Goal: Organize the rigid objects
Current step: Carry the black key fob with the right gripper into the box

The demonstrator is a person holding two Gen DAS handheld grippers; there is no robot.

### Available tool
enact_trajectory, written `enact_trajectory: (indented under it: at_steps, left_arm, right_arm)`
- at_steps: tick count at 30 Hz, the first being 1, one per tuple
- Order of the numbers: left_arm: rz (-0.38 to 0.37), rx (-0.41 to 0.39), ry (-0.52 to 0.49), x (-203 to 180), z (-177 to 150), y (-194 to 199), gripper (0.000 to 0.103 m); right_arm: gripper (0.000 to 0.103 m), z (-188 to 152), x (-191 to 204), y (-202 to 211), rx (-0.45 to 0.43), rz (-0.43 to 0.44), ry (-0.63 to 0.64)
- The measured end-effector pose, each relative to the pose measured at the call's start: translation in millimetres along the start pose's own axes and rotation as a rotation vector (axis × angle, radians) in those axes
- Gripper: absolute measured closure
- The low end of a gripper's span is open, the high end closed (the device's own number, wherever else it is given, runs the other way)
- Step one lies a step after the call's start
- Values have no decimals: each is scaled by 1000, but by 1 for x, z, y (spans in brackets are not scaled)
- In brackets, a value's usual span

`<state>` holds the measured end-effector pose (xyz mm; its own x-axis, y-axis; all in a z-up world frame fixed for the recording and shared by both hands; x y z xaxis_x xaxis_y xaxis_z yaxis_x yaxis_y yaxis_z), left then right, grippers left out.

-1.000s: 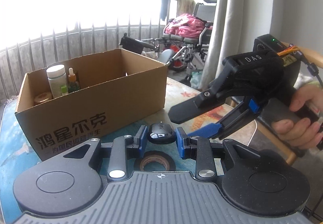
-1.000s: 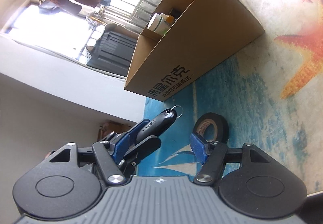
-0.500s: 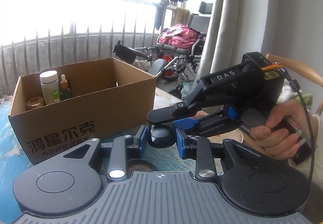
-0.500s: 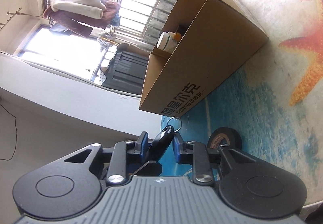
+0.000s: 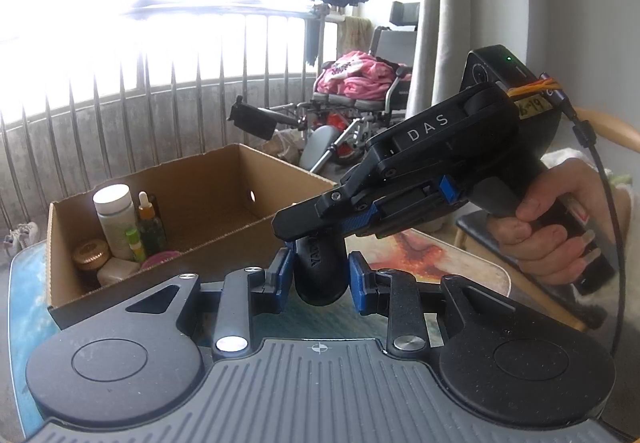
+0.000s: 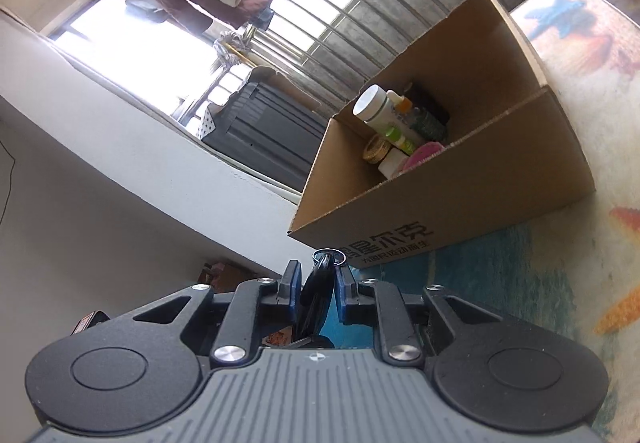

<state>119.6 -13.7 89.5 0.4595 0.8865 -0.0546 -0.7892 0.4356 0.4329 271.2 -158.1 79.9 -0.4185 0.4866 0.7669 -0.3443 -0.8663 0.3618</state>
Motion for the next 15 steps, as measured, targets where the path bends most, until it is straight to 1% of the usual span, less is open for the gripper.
enact_trajectory:
  at_steps: [1, 3, 7, 11, 15]
  left_arm:
    - [4, -1, -5, 5, 6, -3, 74]
    - [20, -6, -36, 14, 19, -9, 74]
    - [35, 40, -69, 41, 42, -32, 76]
    - [50, 117, -109, 71, 58, -58, 78]
    - [87, 227, -166, 98, 57, -85, 79]
  right_arm:
    - [84, 7, 3, -4, -6, -12, 12]
    - [84, 24, 10, -17, 10, -17, 55]
    - [84, 60, 13, -46, 43, -45, 90]
    - [84, 90, 1, -73, 61, -65, 70]
    - [83, 107, -19, -98, 84, -99, 33]
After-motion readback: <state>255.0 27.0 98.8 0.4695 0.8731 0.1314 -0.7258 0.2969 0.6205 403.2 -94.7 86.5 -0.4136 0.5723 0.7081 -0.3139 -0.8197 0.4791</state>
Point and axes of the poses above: each gripper's, at about its wrist camera, not at the fingertips, and y roughly against the way its jaws point, x to its left, z to its top, the point moved 3 cm from there along -y, roughly the way its jaws point, and after that the axes turned 2 degrees about y, right-handed, at the moved point
